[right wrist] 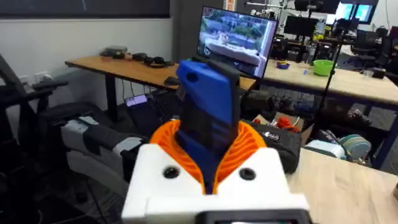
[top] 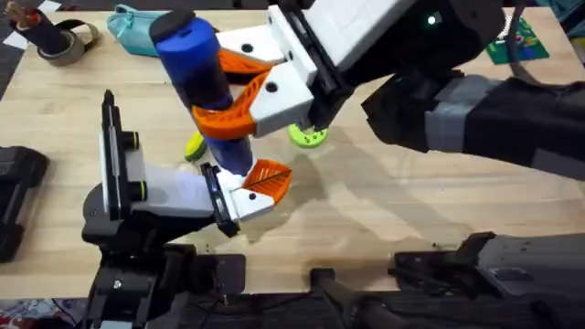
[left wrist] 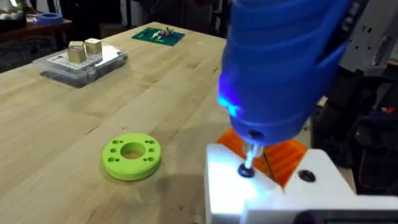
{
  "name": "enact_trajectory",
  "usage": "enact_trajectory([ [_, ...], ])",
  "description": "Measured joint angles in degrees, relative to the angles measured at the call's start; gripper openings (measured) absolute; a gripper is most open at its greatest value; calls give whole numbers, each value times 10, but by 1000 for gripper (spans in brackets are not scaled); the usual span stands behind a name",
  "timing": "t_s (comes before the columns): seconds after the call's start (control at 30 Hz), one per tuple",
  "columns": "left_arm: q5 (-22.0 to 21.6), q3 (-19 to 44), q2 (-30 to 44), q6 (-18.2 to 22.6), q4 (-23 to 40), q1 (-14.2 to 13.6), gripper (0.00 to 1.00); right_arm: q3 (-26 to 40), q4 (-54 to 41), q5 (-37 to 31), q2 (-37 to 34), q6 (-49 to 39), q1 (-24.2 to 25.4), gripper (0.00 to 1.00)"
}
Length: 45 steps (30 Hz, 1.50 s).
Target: Pick up the gripper from the table and insert it into the empty holder that is missing its gripper. Then pick up a screw, insert it into the mounting hole, and use the screwdriver to tighten it. Finally, clean up the table by picking up the vegetable and placing it into the bucket.
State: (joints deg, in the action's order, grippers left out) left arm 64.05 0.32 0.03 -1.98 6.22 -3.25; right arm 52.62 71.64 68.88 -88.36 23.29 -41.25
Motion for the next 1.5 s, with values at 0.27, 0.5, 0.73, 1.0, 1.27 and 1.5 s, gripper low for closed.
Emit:
enact_trajectory([
  [0.27, 0, 0, 0, 0, 0, 0, 20, 0, 0, 0, 0, 0, 0, 47],
  [0.5, 0, 0, 0, 0, 0, 0, 20, 0, 0, 0, 0, -7, 0, 46],
  [0.73, 0, 0, 0, 0, 0, 0, 20, -1, 0, 0, 0, -11, -2, 45],
  [1.0, 0, 0, 0, 0, 0, 0, 20, -10, 0, 0, 0, -11, -3, 46],
  [1.27, 0, 0, 0, 0, 0, 0, 20, -11, 0, 0, 0, -11, -3, 47],
  [1.5, 1, 0, 0, 0, 0, 0, 20, -11, 0, 0, 0, -12, -3, 47],
])
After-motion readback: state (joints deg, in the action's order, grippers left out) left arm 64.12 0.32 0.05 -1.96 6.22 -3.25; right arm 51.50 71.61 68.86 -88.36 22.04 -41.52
